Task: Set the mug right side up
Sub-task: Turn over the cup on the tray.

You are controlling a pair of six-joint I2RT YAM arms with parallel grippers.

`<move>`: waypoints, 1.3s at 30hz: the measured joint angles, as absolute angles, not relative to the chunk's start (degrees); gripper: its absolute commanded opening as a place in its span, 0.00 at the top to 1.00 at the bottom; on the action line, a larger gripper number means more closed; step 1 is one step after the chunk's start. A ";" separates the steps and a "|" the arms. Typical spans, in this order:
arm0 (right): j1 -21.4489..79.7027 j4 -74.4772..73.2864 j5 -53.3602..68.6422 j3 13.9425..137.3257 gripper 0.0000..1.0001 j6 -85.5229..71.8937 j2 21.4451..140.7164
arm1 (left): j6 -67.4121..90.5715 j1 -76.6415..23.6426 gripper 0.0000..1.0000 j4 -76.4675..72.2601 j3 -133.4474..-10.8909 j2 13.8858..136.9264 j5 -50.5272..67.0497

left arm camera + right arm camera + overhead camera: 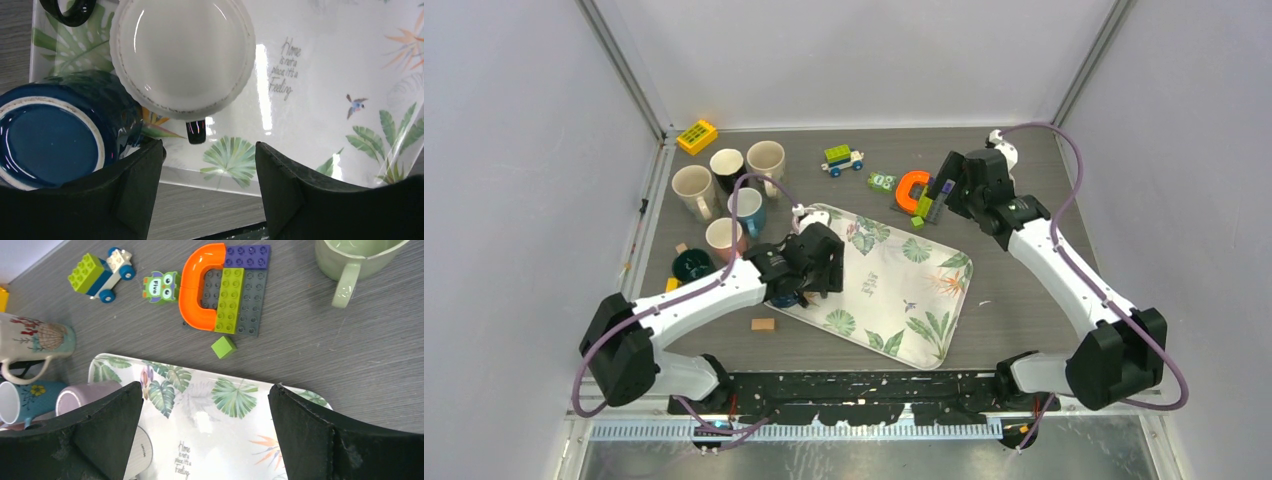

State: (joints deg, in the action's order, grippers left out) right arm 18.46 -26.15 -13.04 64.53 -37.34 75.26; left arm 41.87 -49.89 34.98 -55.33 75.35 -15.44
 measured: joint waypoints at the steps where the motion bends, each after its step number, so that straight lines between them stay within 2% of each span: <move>1: 18.65 -26.00 -13.02 64.45 0.00 -37.52 74.89 | 42.02 -49.89 0.36 34.37 -55.24 76.07 -16.03; 9: 19.92 -23.90 -12.95 62.74 0.00 -38.81 73.49 | 43.05 -49.93 0.51 30.30 -54.30 80.53 -20.16; 14: 20.27 -23.59 -12.84 61.23 0.00 -39.38 73.45 | 43.11 -49.93 0.54 28.69 -53.56 82.74 -22.13; 20: 20.29 -22.63 -12.03 61.04 0.00 -39.51 73.38 | 43.29 -49.93 0.65 26.41 -51.83 84.23 -23.44; 27: 20.43 -21.45 -10.79 61.04 0.00 -39.86 73.38 | 43.35 -50.19 0.70 23.88 -49.98 84.58 -25.06; 39: 20.51 -22.92 -9.78 63.64 0.00 -39.72 75.92 | 43.03 -50.19 0.99 22.28 -48.66 84.51 -25.21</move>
